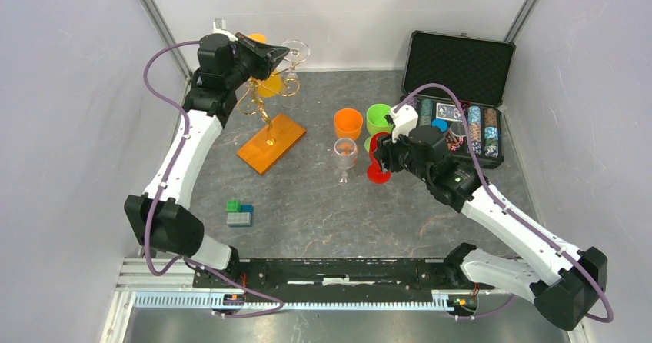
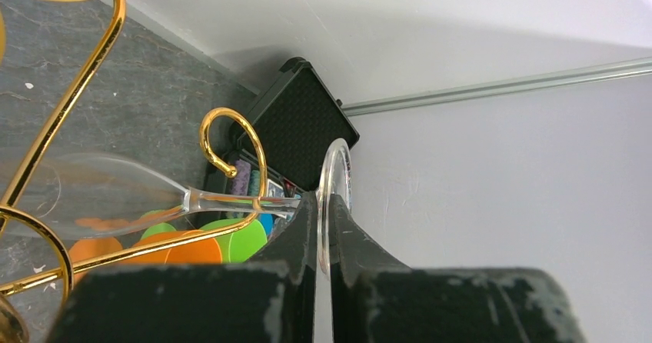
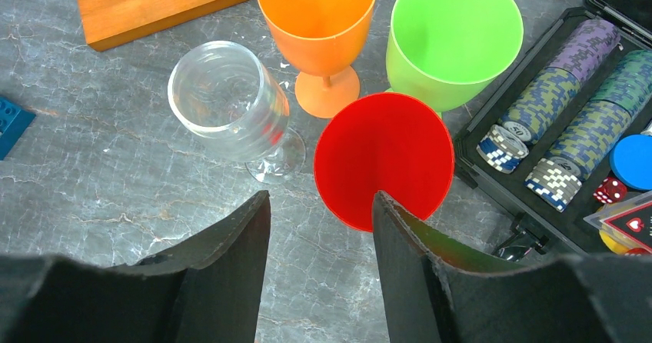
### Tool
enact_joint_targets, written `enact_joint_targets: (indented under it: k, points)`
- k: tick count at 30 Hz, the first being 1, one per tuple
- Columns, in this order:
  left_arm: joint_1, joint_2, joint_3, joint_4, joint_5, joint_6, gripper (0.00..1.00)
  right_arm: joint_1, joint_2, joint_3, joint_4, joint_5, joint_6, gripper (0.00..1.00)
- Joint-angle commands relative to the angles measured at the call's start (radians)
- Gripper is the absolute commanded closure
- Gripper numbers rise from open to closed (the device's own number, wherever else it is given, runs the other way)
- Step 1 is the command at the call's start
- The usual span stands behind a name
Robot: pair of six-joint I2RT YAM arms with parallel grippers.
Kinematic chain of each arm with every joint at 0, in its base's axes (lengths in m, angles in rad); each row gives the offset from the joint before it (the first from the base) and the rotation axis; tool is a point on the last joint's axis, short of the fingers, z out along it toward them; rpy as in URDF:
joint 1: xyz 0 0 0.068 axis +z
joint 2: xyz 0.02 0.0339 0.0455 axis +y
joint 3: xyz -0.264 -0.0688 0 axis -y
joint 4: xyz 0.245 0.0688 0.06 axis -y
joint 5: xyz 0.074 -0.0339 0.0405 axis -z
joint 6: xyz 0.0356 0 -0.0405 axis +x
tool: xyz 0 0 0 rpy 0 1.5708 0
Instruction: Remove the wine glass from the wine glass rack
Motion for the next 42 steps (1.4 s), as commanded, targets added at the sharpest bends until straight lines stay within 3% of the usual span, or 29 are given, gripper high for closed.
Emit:
enact_joint_targets:
  k: [1, 16, 27, 38, 42]
  points:
    - [0.001, -0.047, 0.003, 0.006, -0.008, 0.06, 0.98, -0.002, -0.02, 0.007, 0.037, -0.002, 0.007, 0.44]
    - [0.097, -0.047, -0.013, 0.044, -0.018, 0.009, 0.98, -0.002, -0.016, 0.004, 0.038, -0.005, 0.008, 0.44]
    - [0.107, 0.04, -0.035, 0.286, 0.025, -0.087, 0.98, -0.002, -0.062, -0.005, 0.032, 0.001, 0.006, 0.39]
    - [0.096, 0.18, -0.003, 0.598, 0.209, -0.25, 0.98, -0.002, -0.09, -0.005, 0.038, -0.04, 0.005, 0.35]
    - [0.078, 0.187, -0.015, 0.658, 0.259, -0.297, 0.98, -0.003, -0.109, -0.016, 0.054, -0.042, 0.007, 0.27]
